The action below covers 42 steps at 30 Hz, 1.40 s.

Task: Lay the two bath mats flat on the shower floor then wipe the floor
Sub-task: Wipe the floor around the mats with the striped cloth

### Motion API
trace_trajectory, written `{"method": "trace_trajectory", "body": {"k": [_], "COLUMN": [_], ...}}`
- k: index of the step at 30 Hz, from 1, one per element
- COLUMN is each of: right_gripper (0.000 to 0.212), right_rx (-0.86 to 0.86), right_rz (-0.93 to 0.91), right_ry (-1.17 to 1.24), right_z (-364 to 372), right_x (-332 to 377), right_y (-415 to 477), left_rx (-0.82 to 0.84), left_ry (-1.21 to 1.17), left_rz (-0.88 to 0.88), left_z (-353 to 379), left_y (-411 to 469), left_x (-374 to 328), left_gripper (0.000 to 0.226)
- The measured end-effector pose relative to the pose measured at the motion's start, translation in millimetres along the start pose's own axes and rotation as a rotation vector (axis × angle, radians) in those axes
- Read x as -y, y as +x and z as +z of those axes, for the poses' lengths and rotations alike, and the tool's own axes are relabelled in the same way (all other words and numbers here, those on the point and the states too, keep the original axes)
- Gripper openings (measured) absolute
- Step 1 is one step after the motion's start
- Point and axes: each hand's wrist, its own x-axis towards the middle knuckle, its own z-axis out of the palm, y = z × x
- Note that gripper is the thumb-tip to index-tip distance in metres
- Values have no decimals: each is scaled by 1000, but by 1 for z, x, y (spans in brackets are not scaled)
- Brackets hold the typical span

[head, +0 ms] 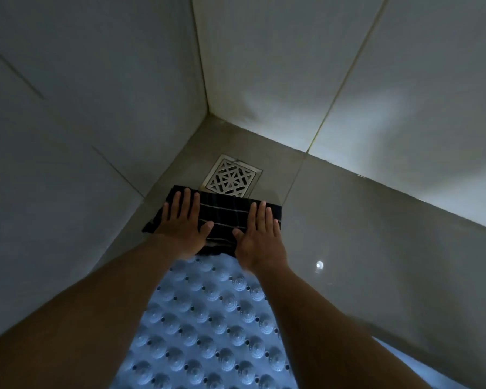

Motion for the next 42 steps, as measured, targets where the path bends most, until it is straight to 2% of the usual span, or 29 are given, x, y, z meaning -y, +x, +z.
{"method": "trace_trajectory", "body": {"k": [6,13,19,25,30,39,42], "right_gripper": [69,71,72,69,66,68,72], "right_rx": [-12,114,206,186,221,112,138], "right_rz": [-97,-308,-454,-544,-532,-544,-550], "right_ry": [-115,-258,-320,-352,-406,-436,-440], "right_z": [-24,-69,-96,-96,-94,-82,-85], "right_x": [-59,-126,-148,-154,-154,-156,-156], "right_y": [17,46,80,82,84,88,89], "left_rx": [-36,-144,-215,-268,-272,-304,-291], "left_ry": [-49,-233,-380,-432,-447,-497,-501], "left_rz": [-97,-323,-510,-568,-576,-565,-571], "left_z": [4,18,27,30,30,33,31], "left_y": [5,-7,-10,-6,-6,-2,-2], "left_x": [-58,-140,-194,-198,-200,-197,-198], "left_gripper": [77,78,77,77,76,73,70]}}
